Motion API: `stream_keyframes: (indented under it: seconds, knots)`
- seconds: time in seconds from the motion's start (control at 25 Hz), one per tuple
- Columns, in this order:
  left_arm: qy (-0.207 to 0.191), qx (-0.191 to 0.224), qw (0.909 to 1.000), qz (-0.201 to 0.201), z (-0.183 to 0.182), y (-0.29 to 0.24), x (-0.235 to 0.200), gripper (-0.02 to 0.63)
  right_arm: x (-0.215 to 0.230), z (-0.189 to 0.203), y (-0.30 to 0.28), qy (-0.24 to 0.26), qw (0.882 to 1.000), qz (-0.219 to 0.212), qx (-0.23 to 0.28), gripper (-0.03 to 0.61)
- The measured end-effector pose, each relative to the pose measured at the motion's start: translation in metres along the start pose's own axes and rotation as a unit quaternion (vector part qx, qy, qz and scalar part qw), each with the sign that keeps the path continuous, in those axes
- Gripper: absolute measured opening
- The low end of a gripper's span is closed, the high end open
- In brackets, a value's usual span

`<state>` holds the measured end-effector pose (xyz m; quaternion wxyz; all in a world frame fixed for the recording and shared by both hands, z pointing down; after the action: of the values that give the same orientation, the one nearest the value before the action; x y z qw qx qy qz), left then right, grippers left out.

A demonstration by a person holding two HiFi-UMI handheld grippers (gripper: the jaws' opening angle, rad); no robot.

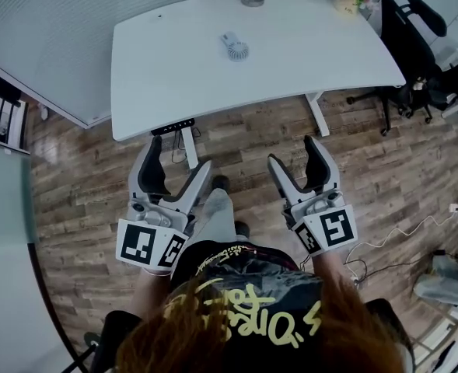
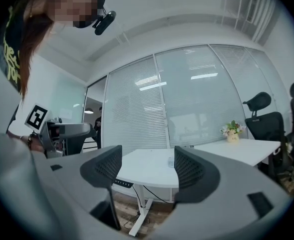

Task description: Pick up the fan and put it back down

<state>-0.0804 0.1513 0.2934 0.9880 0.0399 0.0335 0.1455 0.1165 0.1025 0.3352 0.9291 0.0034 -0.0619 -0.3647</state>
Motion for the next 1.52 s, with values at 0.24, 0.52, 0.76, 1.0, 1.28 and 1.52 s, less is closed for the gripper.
stream_keyframes:
  seconds: [0.24,0.52,0.76,1.0,1.28,1.52]
  knots:
    - [-0.001,-0.002,1.0000,-0.001,0.003,-0.018,-0.017,0.394,0.007,0.000,-0.025,0.001,1.000,-0.005,0.002,0.310]
    - [0.002,-0.001,0.9999,0.014,0.010,-0.071,-0.044,0.394,0.033,-0.001,-0.077,0.011,1.000,-0.006,0.001,0.310]
    - [0.000,0.002,0.9998,0.017,0.008,-0.120,-0.082,0.394,0.055,-0.013,-0.132,0.017,1.000,0.002,0.016,0.310]
    - [0.000,-0.006,0.9997,0.023,0.008,-0.163,-0.111,0.393,0.078,-0.015,-0.175,0.011,1.000,0.014,0.014,0.310]
    - [0.000,-0.013,0.9992,0.038,0.009,-0.200,-0.136,0.391,0.095,-0.014,-0.210,0.008,0.999,0.031,0.011,0.310]
    - [-0.002,-0.015,0.9989,0.045,0.007,-0.228,-0.159,0.390,0.105,-0.017,-0.244,0.008,0.999,0.039,0.012,0.310]
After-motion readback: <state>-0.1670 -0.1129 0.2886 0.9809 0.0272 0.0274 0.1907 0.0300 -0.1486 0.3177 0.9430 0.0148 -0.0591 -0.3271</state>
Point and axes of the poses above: the fingertips, and each gripper's own axes: y backward along the fingers, x to its right, z out of its underside, the point moved 2 cm from there along y, backward along the fingers, and after that the axes turned 2 degrees about -y, right-handed, at the moved point
